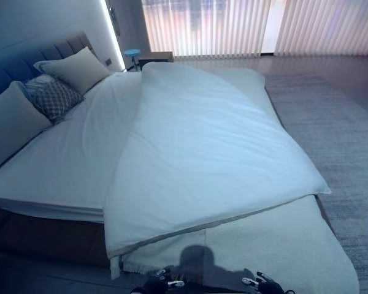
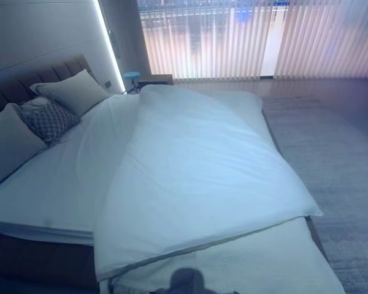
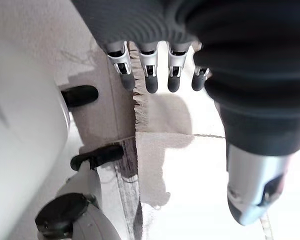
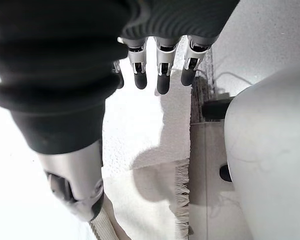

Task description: Make the bed

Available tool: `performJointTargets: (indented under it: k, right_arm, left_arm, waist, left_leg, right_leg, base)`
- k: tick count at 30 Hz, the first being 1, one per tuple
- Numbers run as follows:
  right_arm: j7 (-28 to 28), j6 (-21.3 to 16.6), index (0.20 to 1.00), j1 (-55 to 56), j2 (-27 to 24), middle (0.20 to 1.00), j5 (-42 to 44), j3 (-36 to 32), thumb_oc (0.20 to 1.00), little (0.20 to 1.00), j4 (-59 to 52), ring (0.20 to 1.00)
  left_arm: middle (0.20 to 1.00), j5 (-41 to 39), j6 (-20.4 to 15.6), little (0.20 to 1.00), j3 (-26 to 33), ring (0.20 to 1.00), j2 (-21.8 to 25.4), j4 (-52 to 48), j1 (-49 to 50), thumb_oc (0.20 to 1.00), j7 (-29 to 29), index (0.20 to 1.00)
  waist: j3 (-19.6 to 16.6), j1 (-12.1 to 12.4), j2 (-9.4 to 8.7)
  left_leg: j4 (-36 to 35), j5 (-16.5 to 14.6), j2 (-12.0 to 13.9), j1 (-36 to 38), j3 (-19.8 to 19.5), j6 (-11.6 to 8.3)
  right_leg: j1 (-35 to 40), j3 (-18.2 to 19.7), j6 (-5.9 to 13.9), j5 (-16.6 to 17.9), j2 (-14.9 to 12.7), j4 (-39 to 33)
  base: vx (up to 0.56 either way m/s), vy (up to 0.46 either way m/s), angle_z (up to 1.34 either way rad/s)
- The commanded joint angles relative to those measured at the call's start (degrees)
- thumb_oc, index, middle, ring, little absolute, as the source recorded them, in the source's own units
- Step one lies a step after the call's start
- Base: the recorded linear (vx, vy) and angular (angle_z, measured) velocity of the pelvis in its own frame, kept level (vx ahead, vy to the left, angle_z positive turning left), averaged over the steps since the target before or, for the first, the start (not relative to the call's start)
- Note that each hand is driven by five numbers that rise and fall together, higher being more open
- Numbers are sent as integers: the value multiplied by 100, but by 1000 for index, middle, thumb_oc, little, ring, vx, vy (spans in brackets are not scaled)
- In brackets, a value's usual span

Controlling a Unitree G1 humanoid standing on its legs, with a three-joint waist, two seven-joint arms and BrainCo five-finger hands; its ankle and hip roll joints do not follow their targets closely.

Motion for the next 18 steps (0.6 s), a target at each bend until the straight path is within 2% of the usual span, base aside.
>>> performJointTargets:
  k: [1, 6, 9, 10, 12, 14, 17, 18]
  right_arm:
    - [5, -227, 1000, -161, 142, 1000, 55, 97, 1000, 1000, 111, 1000]
    - [8, -238, 1000, -175, 151, 1000, 144, 152, 1000, 1000, 18, 1000]
    - [-23, -308, 1000, -267, 144, 1000, 377, 357, 1000, 1000, -427, 1000]
    - [-23, -308, 1000, -267, 144, 1000, 377, 358, 1000, 1000, -428, 1000]
    - [-136, -379, 1000, -335, 94, 1000, 442, 490, 1000, 1000, -711, 1000]
    - [-137, -378, 1000, -335, 94, 1000, 442, 490, 1000, 1000, -712, 1000]
    - [-367, -448, 1000, -635, -81, 1000, 525, 682, 1000, 1000, -1209, 1000]
    - [-368, -447, 1000, -637, -82, 1000, 525, 682, 1000, 1000, -1210, 1000]
  left_arm:
    - [1000, -176, -164, 1000, 5, 1000, -111, 177, -295, 1000, -50, 1000]
    - [1000, -430, -148, 1000, 63, 1000, -120, 126, -356, 1000, 63, 1000]
    - [1000, -1324, -173, 1000, 228, 1000, -174, -59, -734, 1000, 327, 1000]
    - [1000, -1324, -173, 1000, 228, 1000, -174, -59, -734, 1000, 327, 1000]
    - [1000, -1853, -204, 1000, 249, 1000, -205, -177, -1075, 1000, 447, 1000]
    - [1000, -1854, -204, 1000, 249, 1000, -205, -177, -1076, 1000, 447, 1000]
    - [1000, -2933, -289, 1000, 465, 1000, -324, -430, -1867, 1000, 827, 1000]
    - [1000, -2934, -288, 1000, 467, 1000, -325, -429, -1870, 1000, 827, 1000]
  waist:
    - [1, -46, -350]
    - [75, -82, -392]
    - [478, -187, -526]
    - [475, -187, -526]
    - [755, -269, -607]
    - [749, -271, -607]
    - [1149, -435, -717]
    - [1133, -441, -712]
  left_leg:
    - [30, -40, -270, -289, 154, 67]
    - [30, -27, -253, -332, 185, 57]
    - [30, 119, -149, -610, 283, 19]
    - [30, 120, -149, -613, 283, 19]
    - [198, 187, -150, -858, 342, -7]
    - [208, 184, -151, -872, 340, -7]
    - [1480, -25, -174, -2137, 367, -71]
    - [1506, -35, -173, -2174, 363, -71]
  right_leg:
    - [85, 324, 481, -30, -305, 24]
    - [33, 322, 464, 3, -269, 24]
    - [-574, 315, 389, -84, -101, 605]
    - [-579, 315, 389, -86, -101, 609]
    - [-973, 248, 425, -184, -61, 1088]
    - [-984, 247, 426, -187, -62, 1095]
    - [-2030, 169, 456, -298, -126, 1960]
    - [-2061, 164, 456, -304, -127, 1977]
  base:
    - [0, 0, 0]
    - [-18, -6, -1]
    - [-177, -32, -6]
    - [-196, -15, -10]
    - [-150, -10, -10]
    - [-101, -3, -3]
    - [-276, -6, 8]
    - [-275, -8, 19]
